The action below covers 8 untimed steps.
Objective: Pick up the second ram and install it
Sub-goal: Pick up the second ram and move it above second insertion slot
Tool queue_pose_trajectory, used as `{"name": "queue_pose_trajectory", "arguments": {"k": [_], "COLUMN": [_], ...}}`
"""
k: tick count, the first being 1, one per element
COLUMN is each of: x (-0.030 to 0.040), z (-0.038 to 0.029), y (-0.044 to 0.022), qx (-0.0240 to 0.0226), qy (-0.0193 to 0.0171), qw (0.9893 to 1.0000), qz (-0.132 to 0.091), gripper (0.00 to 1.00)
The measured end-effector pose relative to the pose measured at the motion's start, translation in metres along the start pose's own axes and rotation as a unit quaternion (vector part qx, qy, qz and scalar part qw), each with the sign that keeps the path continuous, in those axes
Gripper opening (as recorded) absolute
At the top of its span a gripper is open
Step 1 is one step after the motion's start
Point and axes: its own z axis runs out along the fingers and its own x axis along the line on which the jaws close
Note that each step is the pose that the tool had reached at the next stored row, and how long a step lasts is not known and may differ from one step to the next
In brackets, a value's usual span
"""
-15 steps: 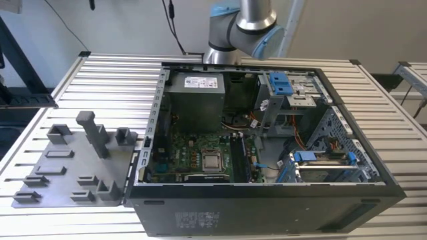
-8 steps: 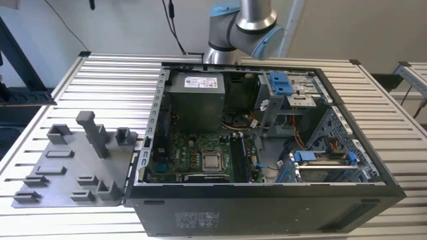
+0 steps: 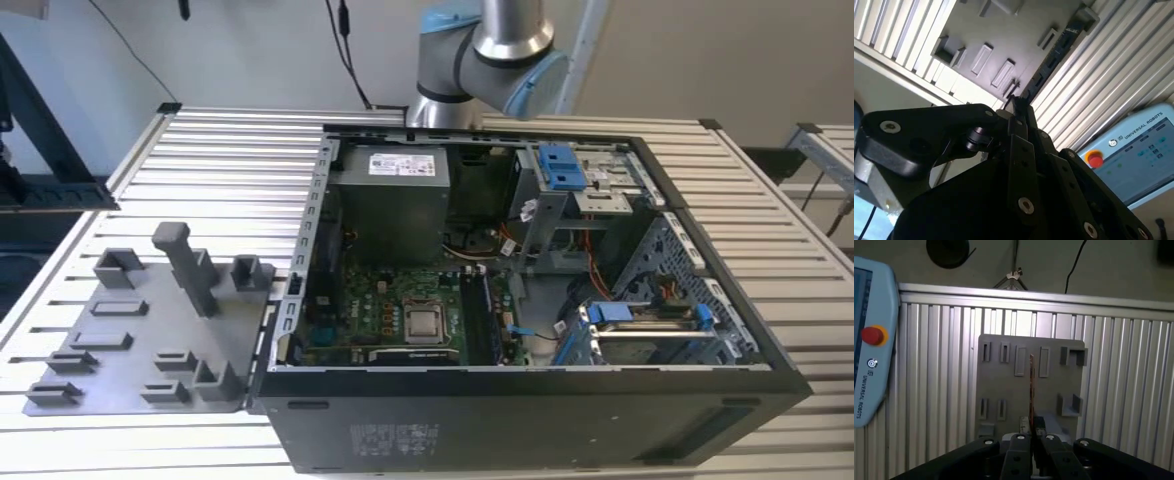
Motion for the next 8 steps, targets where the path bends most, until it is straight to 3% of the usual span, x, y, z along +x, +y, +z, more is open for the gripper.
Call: {"name": "queue_pose_trajectory", "arguments": {"k": [8], "x": [0.0011], "z": [0.0005], "y": [-0.0272], "qx": [0.0000], "qy": [0.0000], "qw": [1.0000], "qz": [0.000], "gripper": [0.14]}}
